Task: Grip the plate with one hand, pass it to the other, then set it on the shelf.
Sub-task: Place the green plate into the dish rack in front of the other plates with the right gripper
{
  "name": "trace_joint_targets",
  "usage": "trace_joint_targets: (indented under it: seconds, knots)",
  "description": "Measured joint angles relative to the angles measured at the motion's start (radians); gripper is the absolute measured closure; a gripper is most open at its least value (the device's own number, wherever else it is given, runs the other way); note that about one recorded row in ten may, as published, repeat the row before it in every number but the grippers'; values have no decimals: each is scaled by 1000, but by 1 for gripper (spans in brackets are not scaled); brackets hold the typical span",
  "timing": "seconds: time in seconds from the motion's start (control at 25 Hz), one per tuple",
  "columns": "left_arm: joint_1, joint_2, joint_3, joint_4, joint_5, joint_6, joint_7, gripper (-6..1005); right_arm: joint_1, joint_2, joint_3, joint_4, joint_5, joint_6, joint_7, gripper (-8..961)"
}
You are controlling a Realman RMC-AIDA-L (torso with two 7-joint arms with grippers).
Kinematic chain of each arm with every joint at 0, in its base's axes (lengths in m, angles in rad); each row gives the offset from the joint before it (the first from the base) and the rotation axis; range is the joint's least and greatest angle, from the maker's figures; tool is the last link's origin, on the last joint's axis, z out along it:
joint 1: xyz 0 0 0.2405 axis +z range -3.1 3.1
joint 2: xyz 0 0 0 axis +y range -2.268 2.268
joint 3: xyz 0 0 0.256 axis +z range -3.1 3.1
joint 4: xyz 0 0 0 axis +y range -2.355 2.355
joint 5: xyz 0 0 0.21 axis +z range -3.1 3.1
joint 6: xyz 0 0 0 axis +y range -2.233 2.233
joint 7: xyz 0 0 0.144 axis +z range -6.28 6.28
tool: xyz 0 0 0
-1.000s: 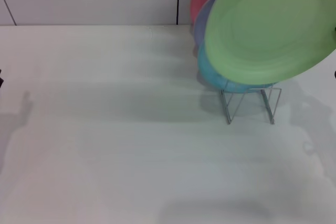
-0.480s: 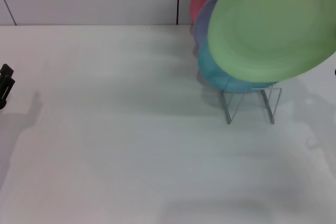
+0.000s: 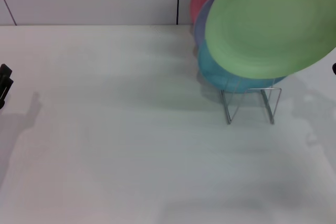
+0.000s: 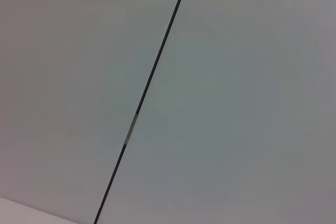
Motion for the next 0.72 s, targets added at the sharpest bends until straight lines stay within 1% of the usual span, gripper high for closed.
trace_joint_targets:
  seconds: [0.32, 0.6, 0.72]
  knots:
    - [5, 0, 7, -4, 0, -21, -44, 249, 10, -2, -5, -7, -6, -6, -99, 935]
    - [28, -1, 66, -80, 0, -29, -172, 249, 15, -1, -3, -8, -7, -1, -142, 935]
    - [37, -3, 67, -91, -3, -30, -186, 249, 21, -2, -5, -22, -7, 0, -149, 935]
